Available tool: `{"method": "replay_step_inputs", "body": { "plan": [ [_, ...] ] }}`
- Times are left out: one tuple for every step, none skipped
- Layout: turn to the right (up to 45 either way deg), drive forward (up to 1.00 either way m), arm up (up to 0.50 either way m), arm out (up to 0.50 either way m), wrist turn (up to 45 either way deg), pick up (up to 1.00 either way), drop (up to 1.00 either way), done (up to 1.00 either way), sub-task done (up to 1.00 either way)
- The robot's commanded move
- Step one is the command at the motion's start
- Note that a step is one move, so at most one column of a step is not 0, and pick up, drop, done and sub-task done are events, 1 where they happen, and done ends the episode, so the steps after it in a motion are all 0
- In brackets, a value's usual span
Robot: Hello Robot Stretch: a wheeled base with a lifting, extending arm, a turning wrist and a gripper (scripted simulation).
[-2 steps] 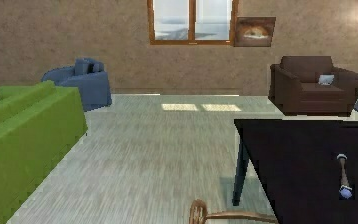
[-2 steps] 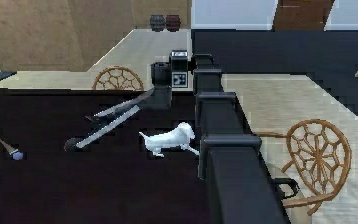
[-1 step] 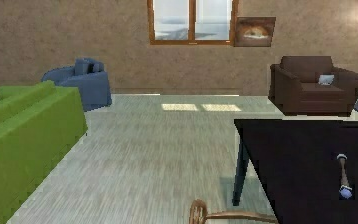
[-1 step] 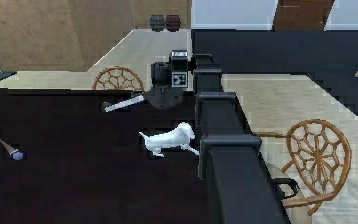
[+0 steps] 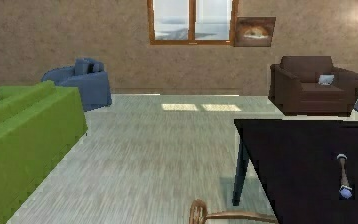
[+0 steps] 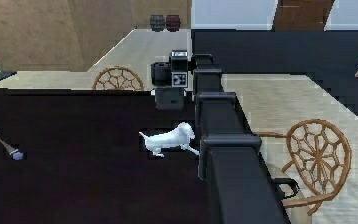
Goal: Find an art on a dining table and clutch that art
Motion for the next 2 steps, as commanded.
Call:
{"method": "replay_step_inputs", "body": {
  "plan": [
    [0.0, 0.00, 0.00, 0.00, 24.0, 0.00, 0.00, 0.00, 0.00],
    [0.0, 0.00, -0.14, 0.00, 0.0, 0.00, 0.00, 0.00, 0.00]
  ]
}}
